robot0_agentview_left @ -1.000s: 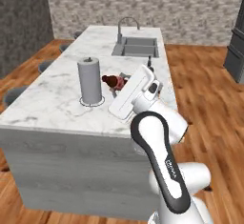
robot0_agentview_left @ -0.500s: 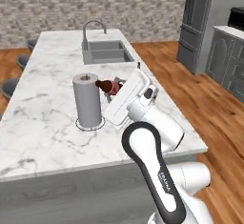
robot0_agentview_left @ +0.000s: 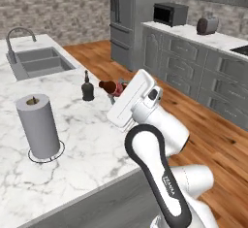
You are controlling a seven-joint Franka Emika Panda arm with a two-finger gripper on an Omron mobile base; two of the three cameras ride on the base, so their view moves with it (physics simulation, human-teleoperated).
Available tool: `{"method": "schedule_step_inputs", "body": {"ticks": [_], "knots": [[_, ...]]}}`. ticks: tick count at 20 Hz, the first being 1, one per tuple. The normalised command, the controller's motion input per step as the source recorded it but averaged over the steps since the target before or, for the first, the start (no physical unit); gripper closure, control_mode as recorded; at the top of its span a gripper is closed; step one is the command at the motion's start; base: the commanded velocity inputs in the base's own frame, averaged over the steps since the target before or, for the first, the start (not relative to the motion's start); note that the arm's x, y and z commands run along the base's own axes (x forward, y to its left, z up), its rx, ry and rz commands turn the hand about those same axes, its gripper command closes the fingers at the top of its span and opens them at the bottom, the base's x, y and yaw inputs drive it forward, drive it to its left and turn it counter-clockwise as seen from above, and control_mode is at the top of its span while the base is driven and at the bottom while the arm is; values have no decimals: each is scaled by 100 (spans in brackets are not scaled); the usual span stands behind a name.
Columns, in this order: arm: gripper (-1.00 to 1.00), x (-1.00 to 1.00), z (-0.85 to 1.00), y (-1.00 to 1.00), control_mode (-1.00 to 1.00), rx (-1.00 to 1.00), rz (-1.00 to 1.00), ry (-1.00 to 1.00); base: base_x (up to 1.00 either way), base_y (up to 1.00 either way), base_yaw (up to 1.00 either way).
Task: Move the drinks to the dining counter.
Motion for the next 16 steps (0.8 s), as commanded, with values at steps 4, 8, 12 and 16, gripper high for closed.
{"method": "schedule_step_inputs", "body": {"ticks": [4, 8, 12, 16], "knots": [[100, 0, 0, 0, 100, 0, 0, 0, 100, 30, -24], [100, 0, 0, 0, 100, 0, 0, 0, 100, 18, 0], [100, 0, 0, 0, 100, 0, 0, 0, 100, 40, 0], [100, 0, 0, 0, 100, 0, 0, 0, 100, 1, 34]]}}
